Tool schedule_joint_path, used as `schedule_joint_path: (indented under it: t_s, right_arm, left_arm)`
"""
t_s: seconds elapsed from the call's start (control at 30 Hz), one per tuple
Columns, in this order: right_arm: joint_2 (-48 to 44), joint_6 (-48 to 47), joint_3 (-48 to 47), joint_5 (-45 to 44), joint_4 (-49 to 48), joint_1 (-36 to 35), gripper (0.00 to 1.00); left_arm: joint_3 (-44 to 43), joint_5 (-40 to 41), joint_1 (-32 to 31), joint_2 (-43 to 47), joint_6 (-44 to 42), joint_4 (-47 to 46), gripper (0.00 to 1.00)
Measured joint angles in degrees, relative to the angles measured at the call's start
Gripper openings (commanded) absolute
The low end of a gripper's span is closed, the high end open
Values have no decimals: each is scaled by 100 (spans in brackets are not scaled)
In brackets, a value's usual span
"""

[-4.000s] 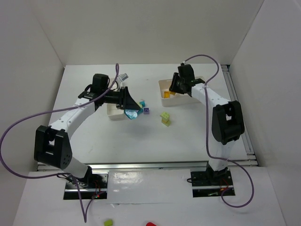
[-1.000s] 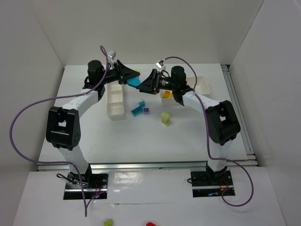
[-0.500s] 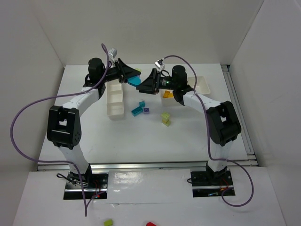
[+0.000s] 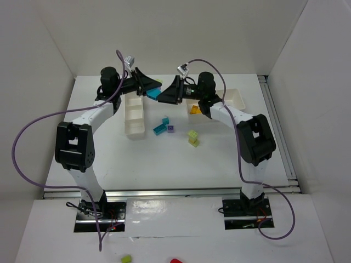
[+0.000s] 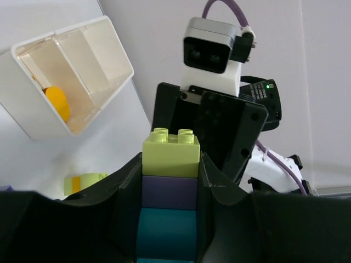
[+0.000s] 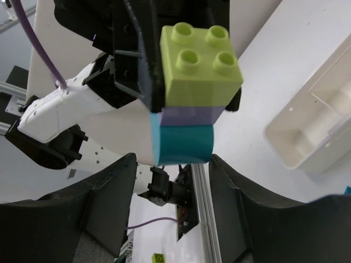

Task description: Sort the legos into containers by color

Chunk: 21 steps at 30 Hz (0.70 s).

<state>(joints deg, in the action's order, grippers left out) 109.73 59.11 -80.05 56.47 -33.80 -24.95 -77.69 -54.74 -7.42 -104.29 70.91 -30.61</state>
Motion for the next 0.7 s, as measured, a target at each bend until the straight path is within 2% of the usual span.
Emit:
schedule_joint_path:
  t_s: [0.07, 0.2, 0.3, 0.4, 0.43, 0.53, 0.57, 0.63, 0.67, 0.7]
  right_arm:
    - [136, 98, -70, 15, -98, -22, 62]
    - [254, 254, -101, 68, -221, -90, 77]
    - [291, 282, -197, 103, -280, -107, 77]
    - [295, 297, -229, 101, -350, -107, 65]
    - [297, 310, -238, 96, -374, -107, 56]
    - [345, 313, -245, 52, -393, -105, 42]
    - [369, 356, -245, 57, -396, -105, 31]
    - [409, 455, -247, 79, -442, -105, 19]
    - [409, 463, -247, 79, -461, -105, 9]
    - [409, 476, -247, 87, -472, -105, 9]
  left_arm:
    - [0, -7, 0, 0, -7, 24, 0]
    - [0, -61, -13, -11, -7, 35, 0]
    - [0, -81, -20, -15, -7, 31, 0]
    - [0, -105, -20, -17, -4, 37, 0]
    - [0, -111, -20, -17, -4, 35, 0]
    - [-2, -168, -42, -20, 42, -79, 0]
    - [0, -190, -42, -20, 33, -98, 0]
    - [0, -212, -42, -22, -9, -98, 0]
    - [0, -214, -39, -22, -11, -96, 0]
    - [0, -216, -39, -22, -15, -98, 0]
